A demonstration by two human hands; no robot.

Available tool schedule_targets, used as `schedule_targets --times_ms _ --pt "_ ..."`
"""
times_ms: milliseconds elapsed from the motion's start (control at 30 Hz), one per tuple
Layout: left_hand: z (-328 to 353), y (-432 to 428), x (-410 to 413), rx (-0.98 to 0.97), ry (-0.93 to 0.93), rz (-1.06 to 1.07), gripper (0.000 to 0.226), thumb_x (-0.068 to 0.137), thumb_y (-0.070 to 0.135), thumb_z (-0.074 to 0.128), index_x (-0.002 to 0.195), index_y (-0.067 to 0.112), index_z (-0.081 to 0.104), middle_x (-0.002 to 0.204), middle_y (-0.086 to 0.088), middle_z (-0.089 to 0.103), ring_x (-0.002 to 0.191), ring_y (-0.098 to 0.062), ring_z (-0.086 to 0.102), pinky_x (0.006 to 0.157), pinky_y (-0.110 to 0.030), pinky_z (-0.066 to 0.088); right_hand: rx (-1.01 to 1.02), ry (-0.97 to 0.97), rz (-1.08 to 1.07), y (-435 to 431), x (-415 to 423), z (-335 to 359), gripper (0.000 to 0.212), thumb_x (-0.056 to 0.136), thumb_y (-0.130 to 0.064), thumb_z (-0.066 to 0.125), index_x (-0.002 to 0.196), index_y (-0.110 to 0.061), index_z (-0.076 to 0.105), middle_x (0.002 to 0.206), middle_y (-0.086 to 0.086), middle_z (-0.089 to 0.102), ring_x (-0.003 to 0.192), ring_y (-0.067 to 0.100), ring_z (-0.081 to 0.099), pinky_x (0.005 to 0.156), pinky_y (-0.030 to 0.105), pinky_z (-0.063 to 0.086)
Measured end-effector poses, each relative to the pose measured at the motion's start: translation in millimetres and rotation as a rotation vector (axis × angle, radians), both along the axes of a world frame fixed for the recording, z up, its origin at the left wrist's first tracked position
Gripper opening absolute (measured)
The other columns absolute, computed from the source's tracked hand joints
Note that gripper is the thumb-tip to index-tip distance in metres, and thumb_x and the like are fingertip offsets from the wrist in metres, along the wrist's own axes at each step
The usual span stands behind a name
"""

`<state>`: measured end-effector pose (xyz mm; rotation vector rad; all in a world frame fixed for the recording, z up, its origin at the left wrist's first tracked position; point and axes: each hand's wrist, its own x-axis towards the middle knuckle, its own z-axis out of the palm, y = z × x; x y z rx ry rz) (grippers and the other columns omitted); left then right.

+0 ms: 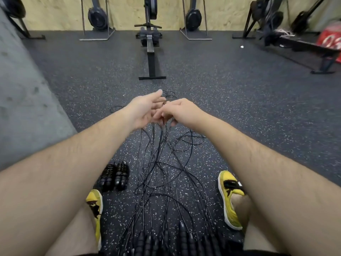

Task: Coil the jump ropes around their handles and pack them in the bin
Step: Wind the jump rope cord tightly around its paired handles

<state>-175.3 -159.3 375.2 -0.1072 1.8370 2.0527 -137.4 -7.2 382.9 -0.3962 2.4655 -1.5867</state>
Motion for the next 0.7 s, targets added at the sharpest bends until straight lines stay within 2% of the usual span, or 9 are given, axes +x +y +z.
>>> schedule_targets --times_ms 67,133,233,300,400,433,500,600,700 --pt "5.0 3.7 0.7 0.011 0.021 -0.002 0.017 0.1 0.025 0.059 0.1 0.008 0.062 0.084 -0.006 0.066 0.052 -0.014 0.059 0.043 -0.021 0.047 0.036 -0.03 0.063 -0.1 0.5 0.4 0.026 0.082 -0.01 0.054 0.083 -0.01 0.08 0.092 0.008 0.077 0.073 0.014 0.065 0.069 0.035 0.046" --pt "7.6 3.1 1.9 -0.022 0.052 -0.008 0.011 0.099 0.012 0.058 0.103 0.003 0.063 0.082 -0.008 0.063 0.048 -0.014 0.057 0.041 -0.021 0.044 0.066 -0.042 0.069 -0.9 -0.4 2.3 0.025 0.082 -0.008 0.054 0.083 -0.004 0.078 0.088 0.002 0.078 0.071 0.015 0.069 0.065 0.032 0.045" --pt "12.9 -4.6 1.3 -0.107 0.155 0.059 0.027 0.097 -0.006 0.053 0.121 -0.001 0.064 0.085 -0.009 0.065 0.059 -0.011 0.061 0.053 -0.023 0.048 0.062 0.098 -0.204 0.4 -10.4 2.0 0.011 0.081 -0.016 0.058 0.087 -0.016 0.067 0.088 0.0 0.074 0.069 0.02 0.07 0.058 0.026 0.041" --pt "18.4 -13.1 3.1 -0.116 0.215 0.042 0.035 0.097 -0.012 0.049 0.124 0.004 0.064 0.088 -0.007 0.064 0.067 -0.012 0.062 0.058 -0.024 0.049 0.17 0.237 -0.409 7.2 -20.5 -1.1 0.029 0.08 -0.02 0.062 0.107 -0.027 0.056 0.105 -0.002 0.059 0.076 0.015 0.063 0.057 0.025 0.04" --pt "23.7 -28.9 8.5 -0.1 0.288 -0.014 0.039 0.097 -0.013 0.045 0.12 0.009 0.068 0.087 -0.004 0.061 0.071 -0.011 0.06 0.064 -0.025 0.049 0.365 0.102 -0.311 18.9 -31.6 -15.1 0.068 0.084 -0.017 0.069 0.141 -0.035 0.037 0.123 0.0 0.042 0.076 0.013 0.06 0.056 0.025 0.044" --pt "23.5 -33.7 9.4 -0.103 0.302 -0.023 0.04 0.097 -0.014 0.045 0.12 0.01 0.068 0.087 -0.004 0.06 0.073 -0.012 0.059 0.067 -0.026 0.05 0.435 0.07 -0.266 20.3 -34.9 -21.8 0.062 0.088 -0.019 0.068 0.142 -0.032 0.04 0.123 0.001 0.047 0.075 0.013 0.06 0.056 0.026 0.044" --pt "21.1 -41.0 10.2 -0.137 0.317 -0.035 0.039 0.098 -0.013 0.045 0.121 0.009 0.068 0.086 -0.004 0.06 0.073 -0.013 0.059 0.071 -0.029 0.052 0.514 0.049 -0.238 18.6 -39.8 -26.5 0.028 0.1 -0.028 0.053 0.126 -0.019 0.057 0.113 0.002 0.066 0.068 0.011 0.056 0.056 0.026 0.042" --pt "8.4 -44.7 8.9 -0.295 0.332 -0.075 0.033 0.099 -0.005 0.052 0.13 0.005 0.06 0.091 -0.005 0.06 0.081 -0.016 0.063 0.078 -0.033 0.055 0.316 -0.051 -0.213 5.4 -40.8 -14.0 0.036 0.106 -0.03 0.034 0.108 -0.011 0.064 0.085 0.002 0.078 0.051 0.014 0.046 0.047 0.024 0.037" --pt "-10.1 -37.0 12.1 -0.509 0.334 -0.219 0.033 0.096 0.013 0.066 0.128 0.017 0.056 0.114 0.001 0.063 0.108 -0.016 0.061 0.097 -0.038 0.052 -0.062 -0.137 -0.21 -11.5 -35.3 6.6 0.036 0.107 -0.026 0.033 0.106 -0.005 0.063 0.087 0.013 0.077 0.043 0.012 0.04 0.042 0.022 0.031"
